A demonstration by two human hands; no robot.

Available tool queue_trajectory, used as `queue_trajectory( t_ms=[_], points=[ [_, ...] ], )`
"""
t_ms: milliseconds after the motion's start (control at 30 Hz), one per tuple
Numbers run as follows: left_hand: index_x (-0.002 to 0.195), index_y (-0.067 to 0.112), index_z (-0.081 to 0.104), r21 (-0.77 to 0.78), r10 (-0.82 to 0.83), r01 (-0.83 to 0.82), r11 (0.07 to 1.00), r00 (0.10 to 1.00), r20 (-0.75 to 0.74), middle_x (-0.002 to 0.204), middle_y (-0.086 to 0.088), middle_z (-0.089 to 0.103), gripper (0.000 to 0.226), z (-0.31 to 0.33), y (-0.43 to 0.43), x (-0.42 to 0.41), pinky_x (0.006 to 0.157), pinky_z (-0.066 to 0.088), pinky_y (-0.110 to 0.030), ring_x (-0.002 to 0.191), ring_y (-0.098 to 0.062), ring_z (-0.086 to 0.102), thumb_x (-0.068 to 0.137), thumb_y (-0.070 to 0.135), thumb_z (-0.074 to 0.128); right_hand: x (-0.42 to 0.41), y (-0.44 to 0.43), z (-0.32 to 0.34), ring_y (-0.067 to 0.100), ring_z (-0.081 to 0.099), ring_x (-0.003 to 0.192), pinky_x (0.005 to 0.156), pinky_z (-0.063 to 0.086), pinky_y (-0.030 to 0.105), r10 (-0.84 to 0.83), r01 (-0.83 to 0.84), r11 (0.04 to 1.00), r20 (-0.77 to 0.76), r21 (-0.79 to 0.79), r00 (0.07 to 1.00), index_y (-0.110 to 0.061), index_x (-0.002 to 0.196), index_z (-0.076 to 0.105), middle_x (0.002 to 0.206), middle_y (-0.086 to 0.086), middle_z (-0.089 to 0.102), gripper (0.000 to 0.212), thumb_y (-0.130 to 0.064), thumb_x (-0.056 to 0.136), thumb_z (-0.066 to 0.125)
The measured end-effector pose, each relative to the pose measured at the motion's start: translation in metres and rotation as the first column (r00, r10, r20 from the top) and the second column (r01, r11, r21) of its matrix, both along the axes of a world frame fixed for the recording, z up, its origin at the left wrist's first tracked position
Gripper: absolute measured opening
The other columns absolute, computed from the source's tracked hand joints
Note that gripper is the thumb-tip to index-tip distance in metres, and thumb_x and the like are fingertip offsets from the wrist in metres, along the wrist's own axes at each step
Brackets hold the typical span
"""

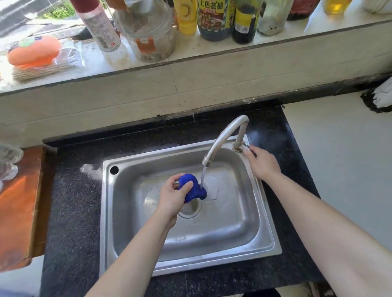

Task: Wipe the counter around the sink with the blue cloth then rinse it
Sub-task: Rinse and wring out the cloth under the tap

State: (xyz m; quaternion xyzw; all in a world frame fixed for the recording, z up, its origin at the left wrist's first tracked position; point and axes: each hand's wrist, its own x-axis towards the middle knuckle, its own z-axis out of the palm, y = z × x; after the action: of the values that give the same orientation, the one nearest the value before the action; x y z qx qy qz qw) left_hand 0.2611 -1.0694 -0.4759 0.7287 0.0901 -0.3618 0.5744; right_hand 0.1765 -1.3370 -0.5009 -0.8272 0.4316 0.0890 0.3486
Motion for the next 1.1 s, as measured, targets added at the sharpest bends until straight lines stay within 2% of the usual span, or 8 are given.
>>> queue_trajectory(
  t_ms=[167, 333, 433, 567, 733, 800, 933, 1100],
  points=[
    [0.121, 0.019, 0.062, -0.006, 0.016, -0.016, 1.0, 1.0, 0.002, 0.115, -0.013, 0.068, 0.033, 0.003, 0.0, 0.0, 0.091, 0.057, -0.047, 0.098, -0.026, 0.068, 0.09, 0.013, 0.072, 0.016, -0.009, 0.003, 0.037, 0.059, 0.114, 0.08, 0.041, 0.038, -0.042, 0.039, 0.999, -0.09, -0.028, 0.995, -0.019, 0.121, 0.066, 0.123, 0.013, 0.066, 0.049, -0.053, 0.104, 0.034],
    [0.112, 0.027, 0.062, -0.038, 0.035, -0.034, 0.999, 0.999, 0.025, 0.115, -0.01, 0.07, 0.028, 0.016, -0.001, 0.001, 0.092, 0.056, -0.047, 0.096, -0.022, 0.068, 0.091, 0.011, 0.071, 0.014, 0.018, -0.001, 0.044, 0.049, 0.125, 0.098, 0.043, 0.046, -0.173, 0.174, 0.984, -0.029, 0.046, 0.984, -0.009, 0.133, 0.051, 0.136, 0.021, 0.056, 0.048, -0.043, 0.1, 0.049],
    [0.117, 0.024, 0.062, -0.056, 0.032, -0.03, 0.998, 0.999, 0.038, 0.115, -0.008, 0.07, 0.029, 0.027, 0.0, 0.004, 0.086, 0.058, -0.041, 0.094, -0.019, 0.067, 0.092, 0.01, 0.069, 0.004, 0.055, 0.003, 0.043, 0.041, 0.135, 0.108, 0.038, 0.048, -0.232, 0.229, 0.971, 0.04, 0.063, 0.972, -0.006, 0.15, 0.029, 0.15, 0.02, 0.042, 0.071, -0.033, 0.095, 0.063],
    [0.124, 0.021, 0.061, -0.066, -0.001, 0.006, 0.998, 0.998, 0.068, 0.112, -0.004, 0.071, 0.032, 0.043, 0.001, 0.006, 0.061, 0.053, -0.021, 0.084, -0.013, 0.066, 0.094, 0.014, 0.068, -0.01, 0.107, 0.004, 0.029, 0.029, 0.147, 0.118, 0.031, 0.041, 0.045, -0.055, 0.983, 0.06, 0.173, 0.997, -0.02, 0.16, 0.012, 0.162, 0.009, 0.027, 0.098, -0.031, 0.086, 0.076],
    [0.124, 0.021, 0.063, -0.116, -0.065, 0.069, 0.991, 0.997, 0.042, 0.104, 0.001, 0.072, 0.027, 0.067, 0.009, 0.007, 0.062, 0.05, -0.022, 0.078, -0.009, 0.065, 0.097, 0.019, 0.064, -0.004, 0.143, 0.009, 0.018, 0.035, 0.14, 0.114, 0.036, 0.037, 0.158, -0.241, 0.902, 0.246, 0.357, 0.956, -0.032, 0.161, 0.01, 0.154, -0.002, 0.033, 0.124, -0.028, 0.068, 0.091],
    [0.123, 0.019, 0.065, -0.159, -0.08, 0.08, 0.984, 0.997, 0.004, 0.1, 0.002, 0.072, 0.025, 0.075, 0.016, 0.009, 0.06, 0.049, -0.022, 0.075, -0.009, 0.065, 0.098, 0.019, 0.061, -0.001, 0.146, 0.01, 0.011, 0.048, 0.131, 0.111, 0.043, 0.038, 0.055, -0.196, 0.877, 0.312, 0.44, 0.949, -0.034, 0.157, 0.027, 0.144, -0.008, 0.047, 0.112, -0.027, 0.066, 0.092],
    [0.123, 0.019, 0.063, -0.204, -0.105, 0.098, 0.974, 0.994, -0.025, 0.101, 0.001, 0.071, 0.026, 0.082, 0.032, 0.01, 0.058, 0.051, -0.023, 0.074, -0.009, 0.066, 0.098, 0.012, 0.06, -0.002, 0.146, 0.02, 0.015, 0.067, 0.084, 0.086, 0.057, 0.039, 0.106, -0.233, 0.88, 0.306, 0.413, 0.946, -0.03, 0.089, 0.071, 0.082, -0.005, 0.073, 0.015, -0.022, 0.078, 0.078],
    [0.121, 0.021, 0.064, -0.162, -0.22, 0.216, 0.963, 0.975, -0.008, 0.103, -0.006, 0.072, 0.044, 0.081, 0.057, 0.01, 0.072, 0.055, -0.034, 0.084, -0.02, 0.067, 0.082, 0.002, 0.069, -0.016, 0.135, 0.046, 0.016, 0.061, 0.078, 0.079, 0.056, 0.045, 0.199, -0.339, 0.787, 0.308, 0.515, 0.93, -0.021, 0.098, 0.07, 0.085, 0.005, 0.07, 0.026, -0.015, 0.073, 0.077]
  ],
)
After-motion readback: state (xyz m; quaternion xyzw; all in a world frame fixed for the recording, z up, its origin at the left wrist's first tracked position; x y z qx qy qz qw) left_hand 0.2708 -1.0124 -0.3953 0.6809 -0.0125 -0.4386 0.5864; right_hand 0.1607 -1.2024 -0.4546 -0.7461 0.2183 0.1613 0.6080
